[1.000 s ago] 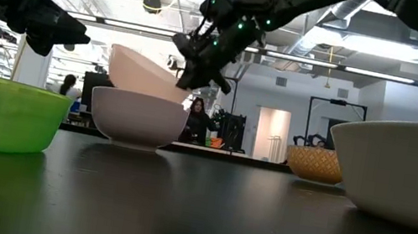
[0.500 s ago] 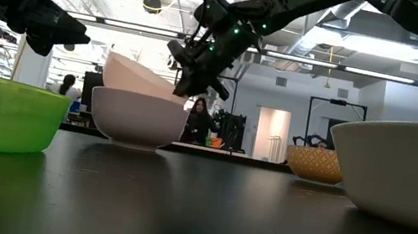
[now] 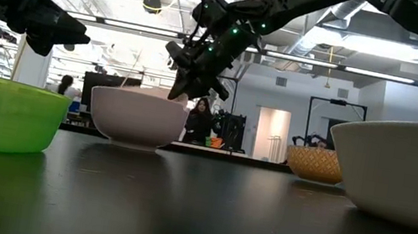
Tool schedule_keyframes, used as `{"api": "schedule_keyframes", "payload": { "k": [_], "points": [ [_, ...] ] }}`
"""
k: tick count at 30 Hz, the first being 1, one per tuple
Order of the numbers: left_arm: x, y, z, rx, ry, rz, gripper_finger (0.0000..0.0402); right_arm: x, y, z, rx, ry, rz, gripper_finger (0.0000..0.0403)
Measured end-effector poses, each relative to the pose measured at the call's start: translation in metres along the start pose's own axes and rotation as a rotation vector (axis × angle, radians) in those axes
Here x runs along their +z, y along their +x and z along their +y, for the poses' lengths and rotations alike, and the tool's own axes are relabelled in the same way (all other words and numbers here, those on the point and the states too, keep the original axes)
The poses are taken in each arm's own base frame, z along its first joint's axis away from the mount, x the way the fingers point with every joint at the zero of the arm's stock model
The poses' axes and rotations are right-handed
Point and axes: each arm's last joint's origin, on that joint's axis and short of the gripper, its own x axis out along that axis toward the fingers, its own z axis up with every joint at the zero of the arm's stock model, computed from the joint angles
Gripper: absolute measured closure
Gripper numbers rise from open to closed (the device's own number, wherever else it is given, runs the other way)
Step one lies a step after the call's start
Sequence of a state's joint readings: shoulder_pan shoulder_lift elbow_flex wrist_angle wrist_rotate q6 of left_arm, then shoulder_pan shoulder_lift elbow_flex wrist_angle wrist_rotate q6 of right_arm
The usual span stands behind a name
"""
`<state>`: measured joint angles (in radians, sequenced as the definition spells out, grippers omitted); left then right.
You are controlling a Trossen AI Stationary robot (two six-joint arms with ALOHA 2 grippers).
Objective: Nest bowls inside each other
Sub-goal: Stack the orange bowl on the white bowl
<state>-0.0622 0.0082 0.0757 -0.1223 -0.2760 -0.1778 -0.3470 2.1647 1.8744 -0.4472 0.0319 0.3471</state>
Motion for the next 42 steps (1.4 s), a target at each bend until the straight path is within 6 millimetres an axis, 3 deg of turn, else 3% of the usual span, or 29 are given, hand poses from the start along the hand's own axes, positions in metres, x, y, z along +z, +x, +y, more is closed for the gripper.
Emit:
{"api": "schedule_keyframes", "payload": {
  "k": [10, 15, 19, 22, 25, 28, 34, 42],
  "points": [
    [0.000, 0.000, 0.000, -0.007, -0.002, 0.001, 0.0274, 0.014, -0.022, -0.003, 0.007, -0.047, -0.044, 0.0240],
    [0.000, 0.000, 0.000, -0.007, -0.002, 0.001, 0.0274, 0.024, -0.030, 0.001, 0.000, -0.034, -0.149, 0.0224],
    [0.000, 0.000, 0.000, -0.007, -0.002, 0.001, 0.0274, 0.018, -0.032, 0.023, -0.153, -0.098, -0.218, 0.0265],
    [0.000, 0.000, 0.000, -0.007, -0.002, 0.001, 0.0274, 0.010, -0.036, 0.044, -0.340, -0.161, -0.280, 0.0334],
    [0.000, 0.000, 0.000, -0.007, -0.002, 0.001, 0.0274, 0.005, -0.038, 0.058, -0.356, -0.170, -0.313, 0.0389],
    [0.000, 0.000, 0.000, -0.007, -0.003, 0.000, 0.0274, -0.003, -0.023, 0.068, -0.356, -0.171, -0.337, 0.0386],
    [0.001, 0.000, 0.000, -0.011, -0.026, -0.006, 0.0274, -0.021, 0.016, 0.058, -0.396, -0.186, -0.288, 0.0397],
    [0.000, 0.000, 0.000, -0.010, -0.018, -0.001, 0.0274, -0.022, 0.024, 0.052, -0.404, -0.180, -0.285, 0.0398]
  ]
}}
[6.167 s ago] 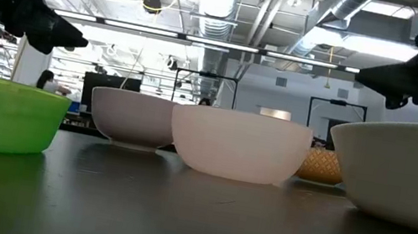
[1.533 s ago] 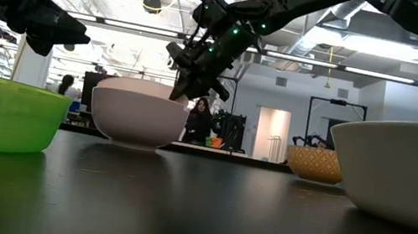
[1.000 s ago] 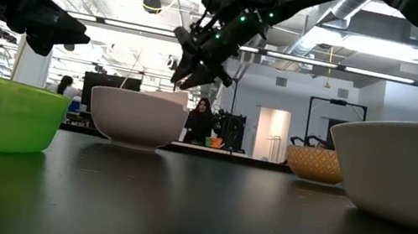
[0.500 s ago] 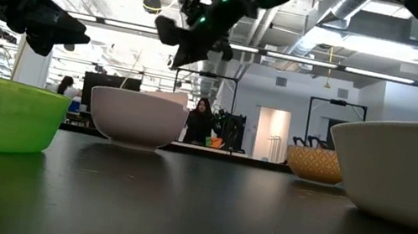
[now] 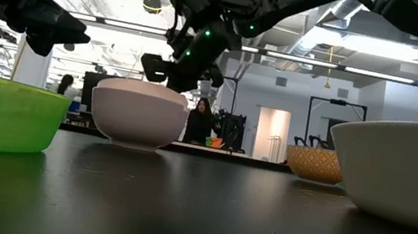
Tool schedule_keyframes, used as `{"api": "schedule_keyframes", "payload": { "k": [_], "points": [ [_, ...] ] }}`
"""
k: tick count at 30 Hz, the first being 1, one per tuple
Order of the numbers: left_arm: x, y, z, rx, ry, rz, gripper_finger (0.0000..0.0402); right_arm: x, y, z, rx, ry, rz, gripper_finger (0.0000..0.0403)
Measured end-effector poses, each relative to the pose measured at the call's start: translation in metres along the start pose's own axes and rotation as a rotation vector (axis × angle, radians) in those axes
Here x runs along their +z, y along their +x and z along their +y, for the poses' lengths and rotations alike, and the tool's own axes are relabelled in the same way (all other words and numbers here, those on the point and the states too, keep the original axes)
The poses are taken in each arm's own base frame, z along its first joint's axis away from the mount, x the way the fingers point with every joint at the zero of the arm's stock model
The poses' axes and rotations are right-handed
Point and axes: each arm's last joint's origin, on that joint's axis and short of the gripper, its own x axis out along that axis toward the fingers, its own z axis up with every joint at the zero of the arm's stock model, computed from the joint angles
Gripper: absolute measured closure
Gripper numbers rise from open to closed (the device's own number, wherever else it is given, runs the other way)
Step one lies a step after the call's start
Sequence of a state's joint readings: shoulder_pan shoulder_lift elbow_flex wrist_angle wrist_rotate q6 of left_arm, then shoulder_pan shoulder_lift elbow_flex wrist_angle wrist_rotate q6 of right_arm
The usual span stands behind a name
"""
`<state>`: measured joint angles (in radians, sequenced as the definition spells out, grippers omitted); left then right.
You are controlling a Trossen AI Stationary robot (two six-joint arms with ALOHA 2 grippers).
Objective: Nest bowls inside each other
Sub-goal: Stack the orange bowl on the white bowl
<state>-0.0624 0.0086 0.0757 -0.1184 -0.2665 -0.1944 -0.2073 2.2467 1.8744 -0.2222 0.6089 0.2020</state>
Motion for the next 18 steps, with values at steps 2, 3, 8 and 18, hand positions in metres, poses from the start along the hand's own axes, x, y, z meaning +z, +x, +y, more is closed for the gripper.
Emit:
{"api": "schedule_keyframes", "payload": {
  "k": [2, 3, 8, 18],
  "points": [
    [0.000, 0.000, 0.000, 0.001, 0.008, 0.002, 0.0274, 0.001, -0.003, -0.001, 0.004, -0.005, 0.006, 0.0398],
    [0.000, 0.000, 0.000, 0.001, 0.009, 0.003, 0.0274, 0.003, -0.004, -0.001, 0.006, -0.003, 0.003, 0.0398],
    [0.000, 0.000, 0.000, 0.001, 0.011, 0.004, 0.0274, 0.013, -0.032, 0.003, 0.085, -0.007, 0.036, 0.0398],
    [0.000, 0.000, 0.000, 0.002, 0.018, 0.004, 0.0274, -0.018, -0.088, 0.064, 0.120, -0.108, 0.092, 0.0398]
  ]
}}
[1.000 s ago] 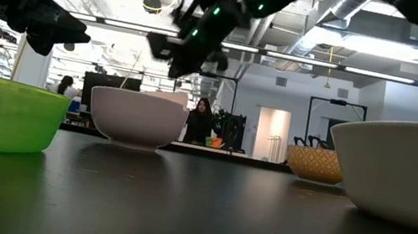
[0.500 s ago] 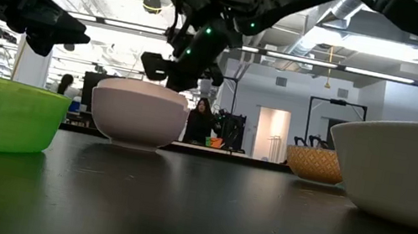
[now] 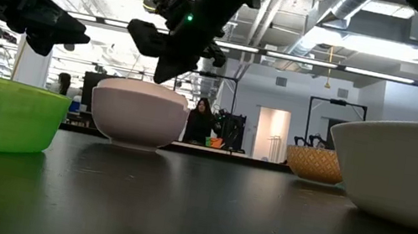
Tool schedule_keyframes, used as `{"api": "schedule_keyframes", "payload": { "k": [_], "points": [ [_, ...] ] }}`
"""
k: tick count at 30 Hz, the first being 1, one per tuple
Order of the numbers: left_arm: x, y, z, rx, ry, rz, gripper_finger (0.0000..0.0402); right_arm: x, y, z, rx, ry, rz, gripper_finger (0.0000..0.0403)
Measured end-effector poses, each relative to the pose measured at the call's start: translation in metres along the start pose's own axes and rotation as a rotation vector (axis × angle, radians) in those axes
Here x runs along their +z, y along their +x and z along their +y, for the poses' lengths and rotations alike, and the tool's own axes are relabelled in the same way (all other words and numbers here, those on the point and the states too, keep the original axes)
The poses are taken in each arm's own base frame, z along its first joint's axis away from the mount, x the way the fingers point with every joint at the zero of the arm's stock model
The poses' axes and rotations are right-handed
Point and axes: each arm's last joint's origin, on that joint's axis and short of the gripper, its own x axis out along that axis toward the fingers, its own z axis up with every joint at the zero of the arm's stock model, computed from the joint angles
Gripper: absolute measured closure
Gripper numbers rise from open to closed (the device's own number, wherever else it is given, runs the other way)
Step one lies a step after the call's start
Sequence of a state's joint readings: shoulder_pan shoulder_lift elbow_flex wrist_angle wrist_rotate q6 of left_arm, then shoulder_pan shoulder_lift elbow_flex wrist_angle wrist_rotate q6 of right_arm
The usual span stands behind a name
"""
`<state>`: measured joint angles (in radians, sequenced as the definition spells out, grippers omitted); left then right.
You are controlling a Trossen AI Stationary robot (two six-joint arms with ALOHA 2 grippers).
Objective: Nest bowls inside each other
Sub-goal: Stack the orange bowl on the white bowl
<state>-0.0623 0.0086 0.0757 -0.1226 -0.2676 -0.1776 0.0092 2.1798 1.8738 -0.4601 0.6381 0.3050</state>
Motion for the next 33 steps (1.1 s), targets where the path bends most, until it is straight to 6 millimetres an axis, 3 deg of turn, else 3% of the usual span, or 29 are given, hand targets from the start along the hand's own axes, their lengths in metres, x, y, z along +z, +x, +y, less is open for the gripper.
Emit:
{"api": "schedule_keyframes", "payload": {
  "k": [10, 18, 24, 30, 33],
  "points": [
    [0.000, 0.000, 0.000, -0.003, -0.019, 0.001, 0.0274, -0.008, -0.015, 0.017, -0.029, -0.021, -0.009, 0.0398],
    [0.000, 0.000, 0.000, -0.009, -0.037, 0.002, 0.0274, -0.012, -0.012, 0.014, -0.002, -0.029, 0.044, 0.0398],
    [0.000, 0.000, 0.000, -0.010, -0.037, 0.001, 0.0274, -0.028, 0.000, 0.015, 0.017, -0.055, 0.040, 0.0398],
    [0.000, 0.000, 0.000, -0.010, -0.037, 0.002, 0.0274, -0.028, 0.000, 0.013, 0.016, -0.084, 0.039, 0.0398],
    [0.000, 0.000, 0.000, -0.010, -0.037, 0.001, 0.0274, -0.015, -0.007, 0.012, 0.017, -0.096, -0.008, 0.0398]
  ]
}}
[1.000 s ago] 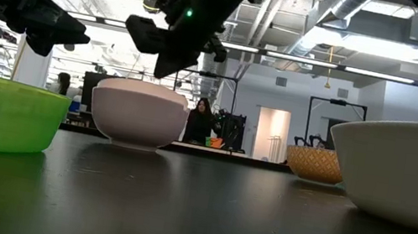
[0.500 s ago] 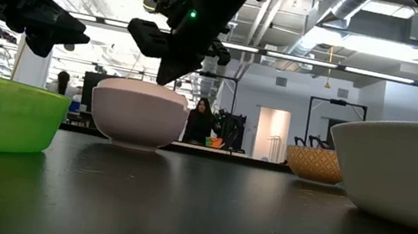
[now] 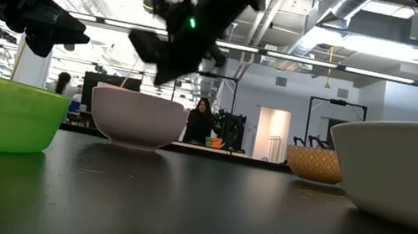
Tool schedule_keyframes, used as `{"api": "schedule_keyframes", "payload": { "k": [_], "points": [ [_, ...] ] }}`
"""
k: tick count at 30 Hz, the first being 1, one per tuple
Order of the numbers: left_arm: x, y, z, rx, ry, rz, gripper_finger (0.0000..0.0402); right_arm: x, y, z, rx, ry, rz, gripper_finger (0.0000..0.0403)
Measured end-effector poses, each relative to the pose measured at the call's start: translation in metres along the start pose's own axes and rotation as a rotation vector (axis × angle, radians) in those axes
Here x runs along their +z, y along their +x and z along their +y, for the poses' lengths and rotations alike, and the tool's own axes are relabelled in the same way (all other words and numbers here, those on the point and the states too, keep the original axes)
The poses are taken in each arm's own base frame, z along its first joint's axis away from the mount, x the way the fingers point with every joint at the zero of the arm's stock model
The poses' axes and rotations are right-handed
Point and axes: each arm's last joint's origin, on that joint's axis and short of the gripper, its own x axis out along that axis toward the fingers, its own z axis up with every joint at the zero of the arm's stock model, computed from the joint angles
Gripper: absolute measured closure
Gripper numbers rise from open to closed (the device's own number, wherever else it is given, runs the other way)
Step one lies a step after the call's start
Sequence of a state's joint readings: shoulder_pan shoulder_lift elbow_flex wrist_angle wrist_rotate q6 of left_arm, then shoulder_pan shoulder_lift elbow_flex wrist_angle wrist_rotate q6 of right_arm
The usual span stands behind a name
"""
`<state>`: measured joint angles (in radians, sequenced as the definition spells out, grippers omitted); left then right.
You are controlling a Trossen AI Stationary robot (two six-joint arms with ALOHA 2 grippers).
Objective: Nest bowls inside each other
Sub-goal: Stack the orange bowl on the white bowl
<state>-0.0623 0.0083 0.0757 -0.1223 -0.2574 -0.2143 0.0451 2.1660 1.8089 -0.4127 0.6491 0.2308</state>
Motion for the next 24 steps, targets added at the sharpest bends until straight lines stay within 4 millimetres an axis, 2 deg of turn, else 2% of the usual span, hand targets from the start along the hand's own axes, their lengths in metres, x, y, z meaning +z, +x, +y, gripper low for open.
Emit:
{"api": "schedule_keyframes", "payload": {
  "k": [2, 4, 8, 11, 17, 24],
  "points": [
    [0.000, 0.000, 0.000, 0.000, 0.001, 0.000, 0.0274, 0.013, -0.002, -0.005, -0.017, 0.003, -0.061, 0.0398],
    [0.000, 0.000, 0.000, 0.000, 0.007, 0.000, 0.0274, 0.028, 0.004, -0.014, 0.001, 0.036, -0.148, 0.0398],
    [0.000, 0.000, 0.000, -0.001, 0.006, -0.004, 0.0274, 0.045, 0.030, -0.048, 0.107, 0.122, -0.312, 0.0398],
    [0.001, 0.000, 0.000, -0.001, -0.003, -0.007, 0.0274, 0.052, 0.046, -0.076, 0.132, 0.207, -0.371, 0.0398],
    [0.001, 0.000, 0.000, -0.001, 0.005, -0.007, 0.0274, 0.040, 0.070, -0.108, 0.213, 0.310, -0.342, 0.0398],
    [0.001, 0.000, 0.000, 0.008, 0.007, -0.009, 0.0274, 0.026, 0.082, -0.118, 0.194, 0.341, -0.290, 0.0398]
  ]
}}
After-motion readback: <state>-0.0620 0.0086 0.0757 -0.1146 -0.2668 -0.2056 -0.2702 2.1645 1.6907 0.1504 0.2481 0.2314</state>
